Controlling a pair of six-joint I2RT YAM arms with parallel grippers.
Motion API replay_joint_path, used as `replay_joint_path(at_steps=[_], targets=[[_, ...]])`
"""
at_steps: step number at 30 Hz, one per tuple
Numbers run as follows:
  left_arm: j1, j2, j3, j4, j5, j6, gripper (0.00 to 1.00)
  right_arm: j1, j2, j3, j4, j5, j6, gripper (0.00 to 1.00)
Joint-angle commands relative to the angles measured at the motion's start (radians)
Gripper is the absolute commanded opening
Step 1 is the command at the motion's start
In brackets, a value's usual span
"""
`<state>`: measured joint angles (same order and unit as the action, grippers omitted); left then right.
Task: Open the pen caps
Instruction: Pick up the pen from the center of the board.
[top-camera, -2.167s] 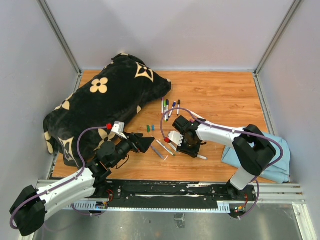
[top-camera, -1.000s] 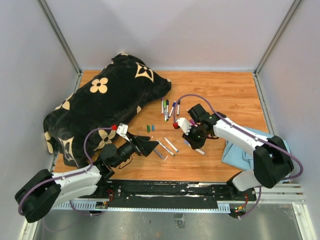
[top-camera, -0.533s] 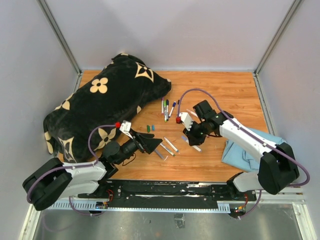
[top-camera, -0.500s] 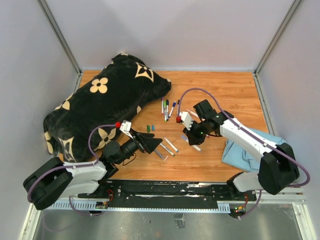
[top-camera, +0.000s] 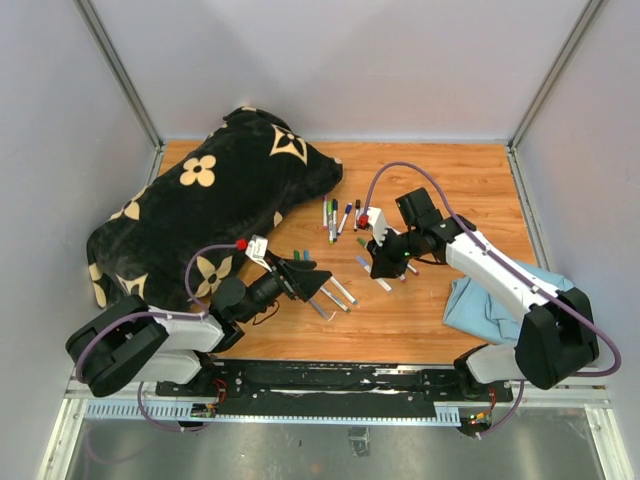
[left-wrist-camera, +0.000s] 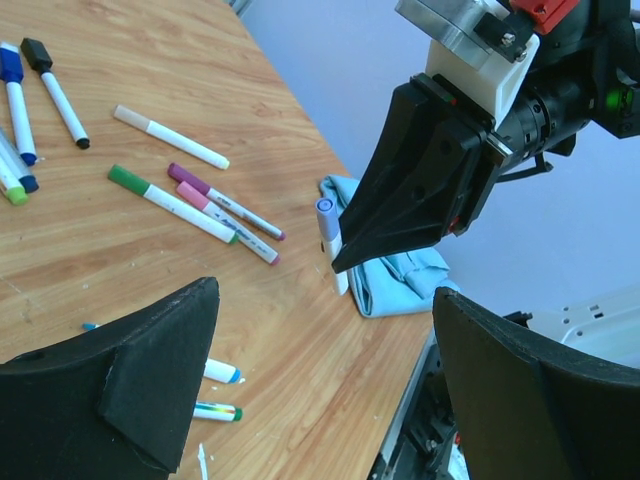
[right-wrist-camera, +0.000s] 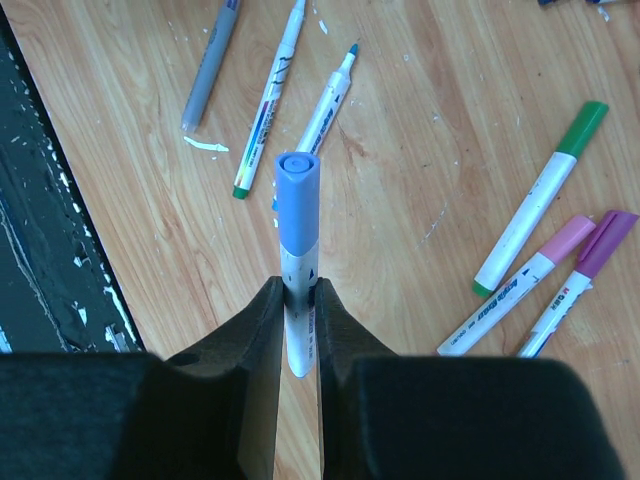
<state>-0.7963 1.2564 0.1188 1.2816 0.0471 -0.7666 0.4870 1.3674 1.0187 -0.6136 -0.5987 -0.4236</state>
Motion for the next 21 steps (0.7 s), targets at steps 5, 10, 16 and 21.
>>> replay_joint_path(at_steps=[5, 10, 16, 21], targets=[[-0.028, 0.067, 0.070, 0.082, 0.007, 0.014, 0.91, -0.019, -0.032, 0.007, 0.026, -0.079, 0.027, 0.01], [-0.040, 0.118, 0.097, 0.119, 0.018, 0.036, 0.91, -0.022, -0.029, 0.004, 0.025, -0.104, 0.031, 0.01], [-0.041, 0.166, 0.134, 0.142, 0.036, 0.085, 0.91, -0.030, -0.038, 0.001, 0.025, -0.128, 0.027, 0.01], [-0.043, 0.207, 0.173, 0.162, 0.079, 0.116, 0.90, -0.036, -0.051, -0.003, 0.025, -0.162, 0.024, 0.01]])
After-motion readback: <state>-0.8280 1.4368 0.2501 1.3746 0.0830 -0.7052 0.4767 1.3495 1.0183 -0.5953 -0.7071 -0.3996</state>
